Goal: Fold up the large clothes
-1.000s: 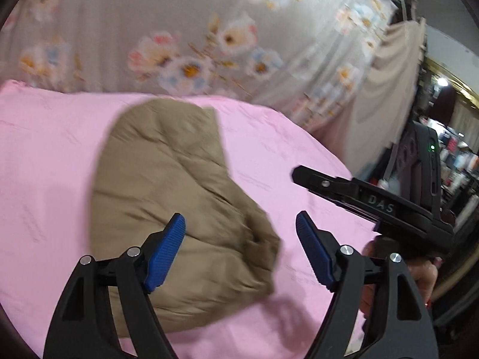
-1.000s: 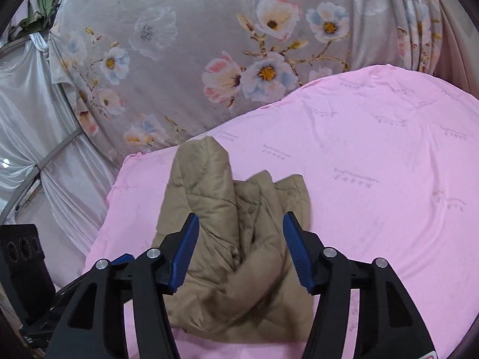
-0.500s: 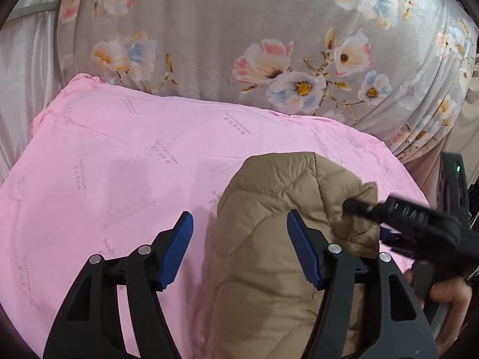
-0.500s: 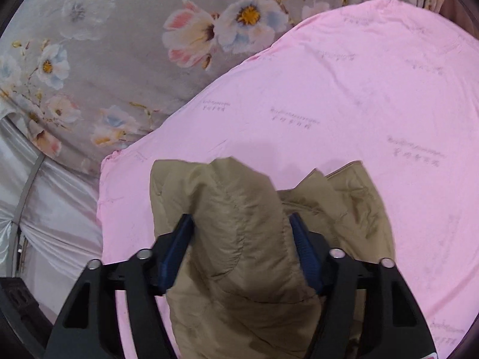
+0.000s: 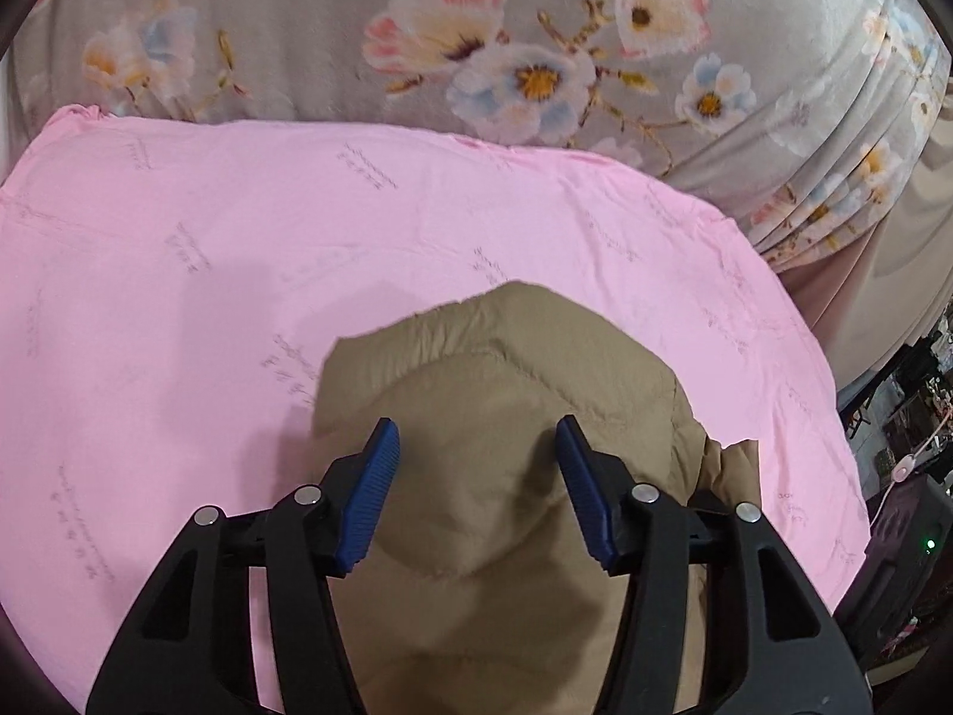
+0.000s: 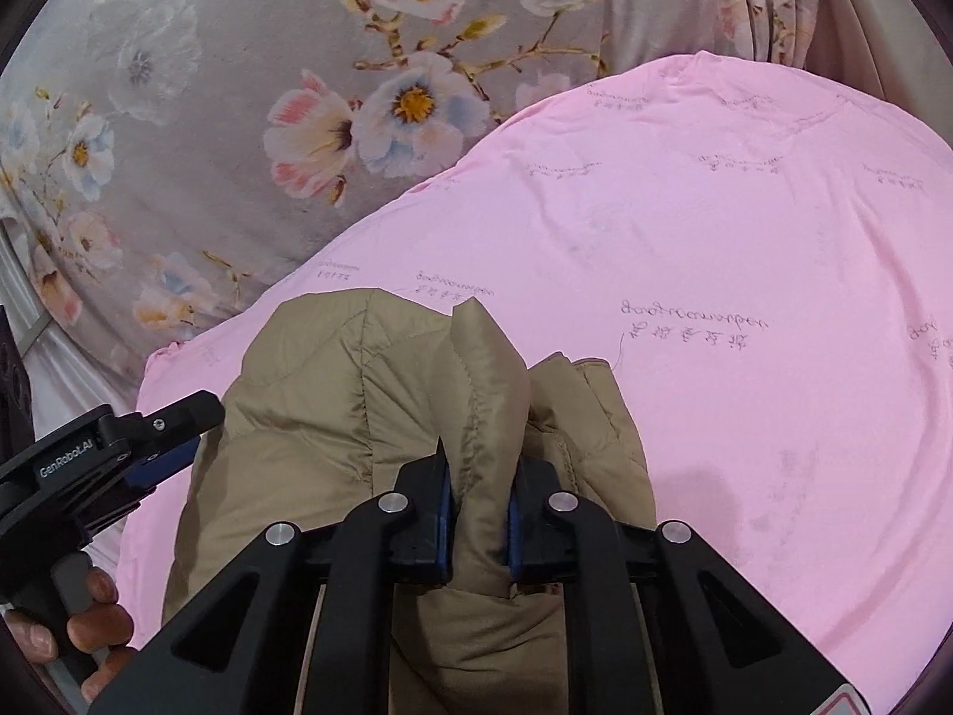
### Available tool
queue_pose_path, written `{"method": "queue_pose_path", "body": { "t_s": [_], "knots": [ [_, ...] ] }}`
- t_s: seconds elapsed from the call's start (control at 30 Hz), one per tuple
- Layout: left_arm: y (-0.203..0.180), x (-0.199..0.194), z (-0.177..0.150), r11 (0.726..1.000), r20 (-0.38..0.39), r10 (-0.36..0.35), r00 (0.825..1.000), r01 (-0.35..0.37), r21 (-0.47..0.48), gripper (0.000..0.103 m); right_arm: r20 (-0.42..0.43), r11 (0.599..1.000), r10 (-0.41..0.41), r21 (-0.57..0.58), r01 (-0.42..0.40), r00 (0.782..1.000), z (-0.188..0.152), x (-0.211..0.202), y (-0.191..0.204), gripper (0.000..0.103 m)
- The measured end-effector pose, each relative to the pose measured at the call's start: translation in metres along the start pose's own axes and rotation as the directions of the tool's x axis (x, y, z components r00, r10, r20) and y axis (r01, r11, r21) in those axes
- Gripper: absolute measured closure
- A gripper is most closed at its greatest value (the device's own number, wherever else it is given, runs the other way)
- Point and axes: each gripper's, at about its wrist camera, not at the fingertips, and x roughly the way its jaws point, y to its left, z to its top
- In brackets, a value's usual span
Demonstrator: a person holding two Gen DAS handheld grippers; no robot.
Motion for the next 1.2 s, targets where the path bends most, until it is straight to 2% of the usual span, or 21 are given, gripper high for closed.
{"method": "queue_pose_path", "body": {
  "t_s": [0.23, 0.5, 1.2],
  "knots": [
    [-0.007, 0.037, -0.008, 0.998, -0.022, 0.061, 0.998, -0.06, 0.036, 0.047, -0.037, 0.996, 0.065, 0.061, -0.063, 0.997, -0.003, 0.027, -0.03, 0.089],
    [-0.015, 0.059, -0.019, 0.988, 0.02, 0.13, 0.991, -0.131, 0.087, 0.043, -0.053, 0.99, 0.112, 0.096, -0.107, 0.992, -0.007, 0.045, -0.043, 0.089],
    [-0.017, 0.082, -0.031, 0.973, 0.098, 0.178, 0.979, -0.19, 0.128, 0.04, -0.038, 0.993, 0.08, 0.085, -0.076, 0.996, -0.015, 0.056, -0.037, 0.088]
  ]
}}
